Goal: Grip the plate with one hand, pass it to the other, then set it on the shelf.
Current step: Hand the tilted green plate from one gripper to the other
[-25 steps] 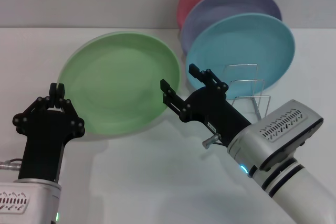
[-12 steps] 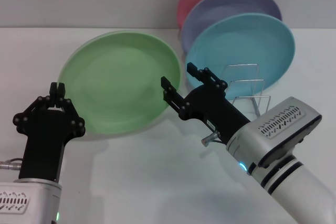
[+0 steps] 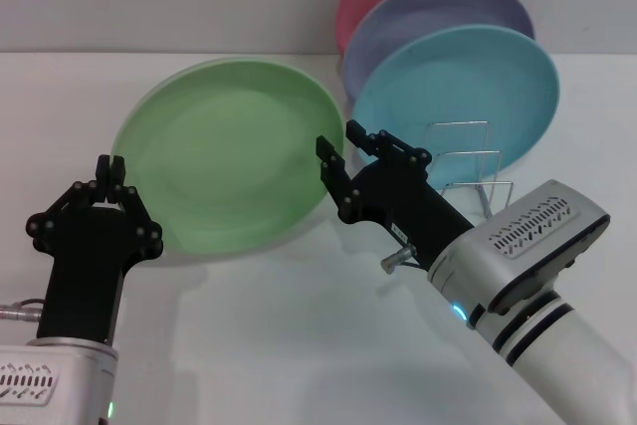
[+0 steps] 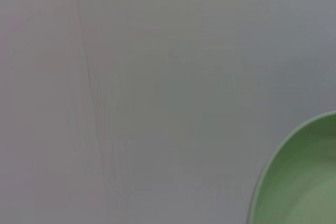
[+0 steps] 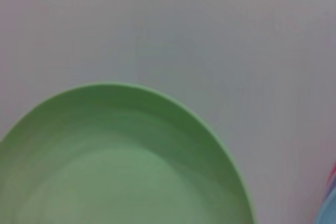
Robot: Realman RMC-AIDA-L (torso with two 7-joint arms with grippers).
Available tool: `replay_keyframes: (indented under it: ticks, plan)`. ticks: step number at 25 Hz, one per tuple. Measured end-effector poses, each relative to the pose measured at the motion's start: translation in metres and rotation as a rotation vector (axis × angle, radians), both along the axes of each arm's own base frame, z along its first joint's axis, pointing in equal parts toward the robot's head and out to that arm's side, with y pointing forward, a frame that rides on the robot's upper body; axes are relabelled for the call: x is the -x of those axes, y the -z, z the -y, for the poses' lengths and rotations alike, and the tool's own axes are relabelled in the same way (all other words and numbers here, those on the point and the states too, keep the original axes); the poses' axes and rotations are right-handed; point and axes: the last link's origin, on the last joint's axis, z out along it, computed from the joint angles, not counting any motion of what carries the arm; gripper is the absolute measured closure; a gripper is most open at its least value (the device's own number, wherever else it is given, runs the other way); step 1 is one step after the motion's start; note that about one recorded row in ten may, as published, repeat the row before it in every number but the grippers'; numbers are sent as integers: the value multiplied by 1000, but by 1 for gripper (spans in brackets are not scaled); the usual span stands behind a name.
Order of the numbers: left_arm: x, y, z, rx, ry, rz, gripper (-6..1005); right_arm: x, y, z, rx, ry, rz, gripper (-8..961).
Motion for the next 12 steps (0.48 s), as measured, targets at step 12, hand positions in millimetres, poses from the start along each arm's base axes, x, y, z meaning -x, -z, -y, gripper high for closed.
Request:
replay_keyframes:
  ticks: [12]
  plan:
    - [0,0,0,1,3,-2,970,0,0,0,1,0,0,667]
